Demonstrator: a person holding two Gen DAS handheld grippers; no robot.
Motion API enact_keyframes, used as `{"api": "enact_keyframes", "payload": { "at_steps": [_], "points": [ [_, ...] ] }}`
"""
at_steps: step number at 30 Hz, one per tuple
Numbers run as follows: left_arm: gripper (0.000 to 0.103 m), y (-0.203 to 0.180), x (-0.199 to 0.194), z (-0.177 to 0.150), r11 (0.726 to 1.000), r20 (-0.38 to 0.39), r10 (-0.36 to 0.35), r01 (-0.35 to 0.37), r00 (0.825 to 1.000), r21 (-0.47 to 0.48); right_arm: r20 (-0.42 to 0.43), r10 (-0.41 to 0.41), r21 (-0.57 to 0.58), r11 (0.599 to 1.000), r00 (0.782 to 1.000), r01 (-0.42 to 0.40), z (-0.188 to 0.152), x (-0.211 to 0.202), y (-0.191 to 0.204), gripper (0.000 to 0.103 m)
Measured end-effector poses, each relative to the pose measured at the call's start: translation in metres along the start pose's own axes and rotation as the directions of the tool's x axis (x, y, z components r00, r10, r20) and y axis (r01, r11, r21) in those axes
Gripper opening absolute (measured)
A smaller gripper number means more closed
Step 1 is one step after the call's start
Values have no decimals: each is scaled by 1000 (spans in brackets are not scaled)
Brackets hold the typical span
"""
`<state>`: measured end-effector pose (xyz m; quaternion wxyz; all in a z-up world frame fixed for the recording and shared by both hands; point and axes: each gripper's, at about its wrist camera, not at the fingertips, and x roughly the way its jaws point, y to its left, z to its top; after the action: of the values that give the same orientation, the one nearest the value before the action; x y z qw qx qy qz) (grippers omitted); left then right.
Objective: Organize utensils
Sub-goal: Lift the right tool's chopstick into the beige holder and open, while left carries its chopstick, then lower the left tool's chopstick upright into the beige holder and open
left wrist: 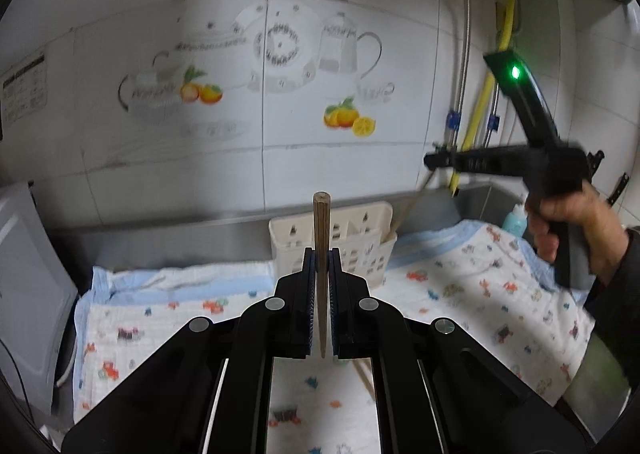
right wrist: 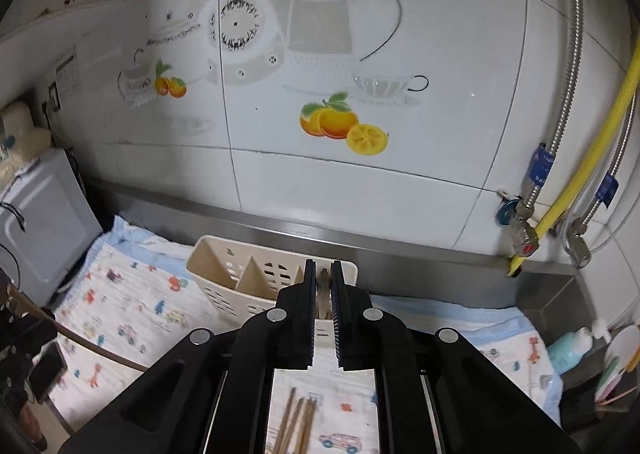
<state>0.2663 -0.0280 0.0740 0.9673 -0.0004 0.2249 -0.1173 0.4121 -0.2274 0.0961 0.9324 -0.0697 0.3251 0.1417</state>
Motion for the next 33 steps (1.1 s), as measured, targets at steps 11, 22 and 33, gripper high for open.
{"api": "enact_keyframes", "payload": {
  "at_steps": [11,22,33],
  "points": [
    [5,-9,12,70,999,134,33,-37,990,26,81,-23,-4,1000,996,24,-19,-40,-4,53],
    [5,5,53,106,997,194,72,-68,978,-23,76,-6,0,1000,997,6,-84,-70,-7,64],
    [5,28,104,94,993,137,96,-85,986,-82,20,14,-1,1000,1000,-14,-136,-60,0,67]
  ]
}}
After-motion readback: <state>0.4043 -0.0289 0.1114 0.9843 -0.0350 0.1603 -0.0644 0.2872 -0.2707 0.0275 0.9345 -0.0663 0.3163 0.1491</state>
